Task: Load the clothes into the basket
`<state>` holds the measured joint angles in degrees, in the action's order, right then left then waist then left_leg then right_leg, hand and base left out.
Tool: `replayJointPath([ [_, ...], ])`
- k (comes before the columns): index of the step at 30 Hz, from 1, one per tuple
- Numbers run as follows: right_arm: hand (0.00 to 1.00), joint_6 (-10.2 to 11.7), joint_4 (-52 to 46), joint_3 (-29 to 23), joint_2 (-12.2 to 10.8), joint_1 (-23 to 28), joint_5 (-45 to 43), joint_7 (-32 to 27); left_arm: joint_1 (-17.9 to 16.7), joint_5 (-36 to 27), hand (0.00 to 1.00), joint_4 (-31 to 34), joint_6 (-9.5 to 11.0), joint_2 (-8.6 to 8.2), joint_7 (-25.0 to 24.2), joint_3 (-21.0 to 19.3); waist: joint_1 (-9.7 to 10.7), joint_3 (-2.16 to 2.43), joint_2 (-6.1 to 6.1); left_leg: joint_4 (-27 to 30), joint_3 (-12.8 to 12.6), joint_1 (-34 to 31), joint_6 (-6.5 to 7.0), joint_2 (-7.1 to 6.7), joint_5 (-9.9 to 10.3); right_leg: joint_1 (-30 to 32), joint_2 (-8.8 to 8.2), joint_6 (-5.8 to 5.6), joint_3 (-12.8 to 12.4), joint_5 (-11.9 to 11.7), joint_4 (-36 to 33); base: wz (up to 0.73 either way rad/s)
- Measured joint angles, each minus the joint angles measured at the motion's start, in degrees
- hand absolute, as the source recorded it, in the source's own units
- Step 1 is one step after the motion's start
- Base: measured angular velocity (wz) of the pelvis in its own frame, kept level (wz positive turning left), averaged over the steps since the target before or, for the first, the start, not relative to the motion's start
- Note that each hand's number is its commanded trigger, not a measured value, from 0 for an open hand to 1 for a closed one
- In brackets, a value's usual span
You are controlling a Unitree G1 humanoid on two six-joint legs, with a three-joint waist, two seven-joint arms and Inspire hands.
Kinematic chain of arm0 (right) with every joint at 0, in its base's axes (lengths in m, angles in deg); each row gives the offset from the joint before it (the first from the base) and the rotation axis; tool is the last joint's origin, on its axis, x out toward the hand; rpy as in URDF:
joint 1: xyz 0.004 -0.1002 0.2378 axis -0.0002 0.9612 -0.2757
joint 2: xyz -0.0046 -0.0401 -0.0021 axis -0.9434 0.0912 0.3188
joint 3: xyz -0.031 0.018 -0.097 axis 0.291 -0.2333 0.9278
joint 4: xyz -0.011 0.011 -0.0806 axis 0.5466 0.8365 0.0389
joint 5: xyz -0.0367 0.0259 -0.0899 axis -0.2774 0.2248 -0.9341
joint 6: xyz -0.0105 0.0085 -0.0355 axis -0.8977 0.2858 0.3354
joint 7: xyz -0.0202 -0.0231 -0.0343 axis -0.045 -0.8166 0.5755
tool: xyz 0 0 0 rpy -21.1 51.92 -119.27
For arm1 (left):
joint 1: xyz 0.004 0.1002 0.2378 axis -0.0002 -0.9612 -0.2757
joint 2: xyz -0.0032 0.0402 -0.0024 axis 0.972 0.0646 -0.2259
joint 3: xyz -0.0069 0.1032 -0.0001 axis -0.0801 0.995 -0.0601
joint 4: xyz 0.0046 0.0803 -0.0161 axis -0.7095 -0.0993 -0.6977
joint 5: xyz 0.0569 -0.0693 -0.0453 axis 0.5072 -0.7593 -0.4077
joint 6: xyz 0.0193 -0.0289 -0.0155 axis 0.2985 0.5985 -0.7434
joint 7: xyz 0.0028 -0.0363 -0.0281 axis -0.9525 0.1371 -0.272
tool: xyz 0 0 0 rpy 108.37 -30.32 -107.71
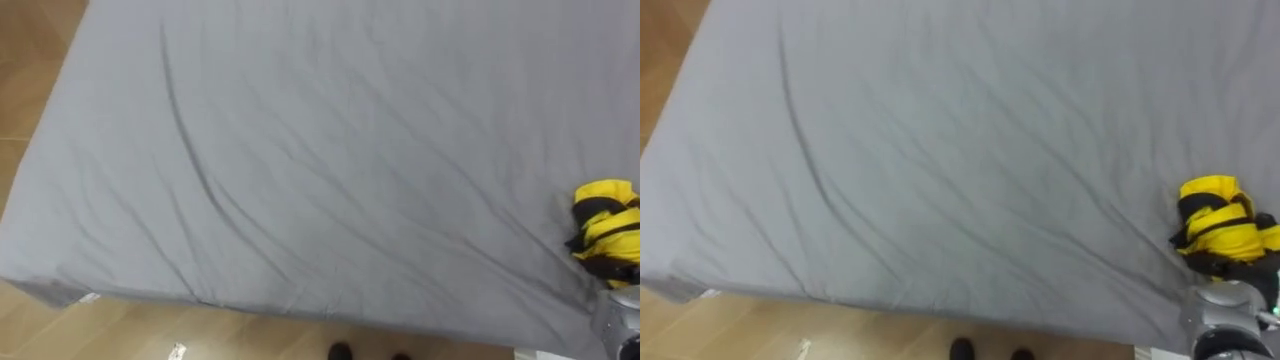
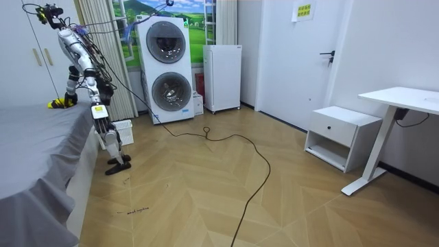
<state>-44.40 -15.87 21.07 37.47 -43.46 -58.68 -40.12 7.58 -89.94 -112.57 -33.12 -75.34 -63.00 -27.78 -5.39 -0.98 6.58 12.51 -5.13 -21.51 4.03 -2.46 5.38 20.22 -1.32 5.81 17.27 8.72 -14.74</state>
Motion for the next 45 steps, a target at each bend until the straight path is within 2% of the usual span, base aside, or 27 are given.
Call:
replayJointPath([
  [3, 1.0, 0.2, 0.0, 0.1, 0.0, 0.0, 0.2, 0.3, 0.4, 0.1, 0.0, 0.0, 0.0, 0.01, -0.1, 0.0, 0.0, -0.07, -0.08, -0.3, -0.5, 0.1, -0.01, 0.01, 0.0, 0.1, -0.01, -0.05, -0.2, 0.1, -0.1, -0.06],
  [6, 1.0, 0.8, 0.0, 0.1, 0.0, 0.0, 1.5, 1.4, 0.7, 0.1, 0.0, 0.1, 0.9, 0.01, -0.1, -0.1, 0.0, -0.33, -0.62, -0.6, -1.2, 0.4, -0.01, -0.02, 0.0, 0.2, -0.01, -0.15, -1.1, 0.1, -0.3, -0.15],
  [7, 1.0, 1.0, 0.0, 0.1, 0.0, 0.1, 2.7, 2.0, 0.7, 0.1, 0.0, 0.2, 1.3, 0.05, -0.1, -0.1, 0.0, -0.55, -0.96, -1.1, -1.6, 1.1, -0.01, -0.05, 0.0, 0.0, -0.01, -0.25, -1.4, 0.2, -0.3, -0.13],
  [12, 1.0, 0.8, -3.7, 0.0, -0.9, 3.7, 9.5, 4.1, 0.6, 0.2, 0.0, 1.7, 1.7, 0.08, -0.2, -0.3, 0.5, -0.56, -3.63, -1.9, -3.4, 4.2, -0.01, -0.17, 0.0, -2.7, 0.0, -0.63, -2.9, 0.5, 0.3, -0.13],
  [15, 1.0, 0.8, -9.0, -2.0, -2.2, 8.8, 10.9, 4.3, -0.2, 0.3, 0.0, 3.6, 2.9, 0.41, 0.2, -0.9, 1.8, -0.26, -5.78, -2.2, -3.4, 7.5, -0.04, -0.44, 0.0, -6.7, 0.01, -0.9, -3.1, 0.6, 2.1, -0.01],
  [16, 1.0, 0.8, -11.4, -2.2, -3.0, 10.9, 10.9, 4.4, -0.9, 0.3, 0.0, 4.9, 3.0, 0.61, 0.4, -1.5, 2.9, -0.21, -6.79, -2.4, -3.7, 9.0, -0.07, -0.5, 0.1, -8.3, 0.03, -0.99, -3.4, 0.7, 2.5, 0.0],
  [18, 1.0, 0.5, -17.1, -2.7, -4.3, 15.7, 11.4, 4.4, -1.5, 1.6, 0.0, 5.3, 3.1, 0.65, 0.4, -2.6, 3.8, 0.24, -8.72, -3.1, -5.1, 12.3, -0.42, -0.32, 0.4, -11.6, 0.48, -1.05, -4.7, 0.7, 4.1, -0.24],
  [20, 1.0, 0.3, -23.0, -3.5, -4.6, 19.8, 11.2, 5.0, -2.3, 1.6, 0.0, 6.2, 3.0, 0.43, 0.4, -3.1, 4.5, 0.62, -9.46, -3.2, -5.9, 14.8, -0.45, -0.08, 1.3, -13.7, 0.86, -1.17, -6.1, 0.8, 4.5, -0.41],
  [21, 1.0, 0.3, -26.3, -4.4, -4.9, 21.5, 10.5, 5.1, -3.4, 1.5, 0.0, 6.2, 2.1, -0.11, 0.7, -4.8, 5.4, 0.79, -9.61, -3.2, -6.3, 16.5, -0.53, -0.06, 1.6, -15.4, 0.92, -1.25, -6.9, 0.9, 4.9, -0.41],
  [22, 1.0, 0.3, -27.9, -4.6, -4.9, 22.2, 10.0, 5.1, -3.8, 1.5, 0.0, 6.3, 2.0, -0.29, 0.9, -5.4, 5.9, 0.84, -9.68, -3.2, -6.7, 17.1, -0.52, -0.05, 1.7, -15.7, 0.93, -1.32, -7.4, 0.9, 5.0, -0.42],
  [23, 1.0, 0.3, -30.9, -5.3, -4.9, 23.6, 9.5, 5.1, -5.6, 1.5, 0.0, 6.8, 2.0, -0.43, 1.3, -5.8, 6.8, 0.9, -9.76, -3.2, -7.3, 18.3, -0.53, -0.02, 1.9, -16.6, 0.98, -1.4, -8.3, 1.0, 5.1, -0.34],
  [26, 1.0, 0.3, -36.2, -6.5, -5.0, 26.7, 9.7, 5.0, -7.5, 1.5, 0.0, 7.0, 1.8, -0.41, 1.6, -5.9, 8.1, 0.87, -9.78, -3.2, -7.3, 20.1, -0.92, 0.23, 2.6, -18.1, 1.4, -1.46, -9.8, 1.0, 5.1, -0.31],
  [27, 1.0, 0.3, -37.4, -6.5, -5.0, 27.7, 9.6, 5.1, -7.6, 1.6, 0.0, 7.0, 1.0, -0.41, 1.8, -5.9, 8.5, 0.84, -9.82, -3.2, -7.4, 20.8, -1.01, 0.34, 2.8, -18.3, 1.57, -1.46, -10.2, 1.0, 5.0, -0.17],
  [30, 1.0, 0.2, -38.5, -6.7, -5.0, 28.5, 9.2, 5.2, -7.9, 1.6, 0.0, 6.7, -0.2, -0.43, 1.8, -7.1, 9.5, 0.61, -10.21, -3.3, -7.8, 22.0, -1.05, 0.42, 2.9, -19.2, 1.76, -1.51, -11.2, 1.1, 5.0, -0.16],
  [32, 1.0, 0.2, -38.4, -8.8, -5.0, 29.0, 8.8, 5.2, -8.4, 2.4, 0.0, 6.7, -0.7, -0.46, 1.6, -8.3, 10.2, 0.5, -9.98, -3.3, -9.0, 22.8, -1.23, 1.1, 3.9, -19.4, 2.61, -1.55, -12.4, 1.1, 5.0, -0.15],
  [38, 1.0, -0.3, -38.5, -11.9, -5.1, 30.9, 7.9, 4.3, -8.6, 2.8, 0.0, 6.6, -2.2, -0.25, 1.9, -9.4, 11.5, 0.36, -9.44, -3.4, -10.1, 23.3, -1.01, 2.52, 6.1, -19.0, 4.27, -1.35, -14.0, 0.7, 4.5, -0.14],
  [42, 1.0, -0.9, -40.6, -14.6, -5.1, 32.4, 6.2, 4.4, -9.3, 3.9, 0.0, 6.1, -3.1, -0.24, 1.2, -10.7, 12.1, 0.18, -9.44, -4.0, -11.7, 24.3, -1.11, 2.74, 6.2, -18.9, 4.58, -1.25, -15.3, 0.7, 3.9, -0.22],
  [43, 1.0, -0.9, -40.6, -15.8, -5.1, 32.5, 6.1, 4.4, -10.0, 4.3, 0.0, 6.1, -3.3, -0.25, 0.9, -11.5, 13.1, 0.19, -9.29, -4.0, -11.7, 24.5, -1.19, 2.78, 6.2, -19.2, 4.65, -1.24, -15.4, 0.7, 4.1, -0.09],
  [45, 1.0, -0.9, -40.4, -18.1, -5.1, 33.1, 6.0, 4.2, -10.5, 5.7, 0.0, 6.1, -3.7, -0.25, 0.8, -11.6, 13.9, 0.12, -9.05, -4.3, -11.9, 24.8, -1.22, 2.77, 6.3, -19.2, 4.7, -1.24, -15.6, 0.7, 4.1, -0.05],
])
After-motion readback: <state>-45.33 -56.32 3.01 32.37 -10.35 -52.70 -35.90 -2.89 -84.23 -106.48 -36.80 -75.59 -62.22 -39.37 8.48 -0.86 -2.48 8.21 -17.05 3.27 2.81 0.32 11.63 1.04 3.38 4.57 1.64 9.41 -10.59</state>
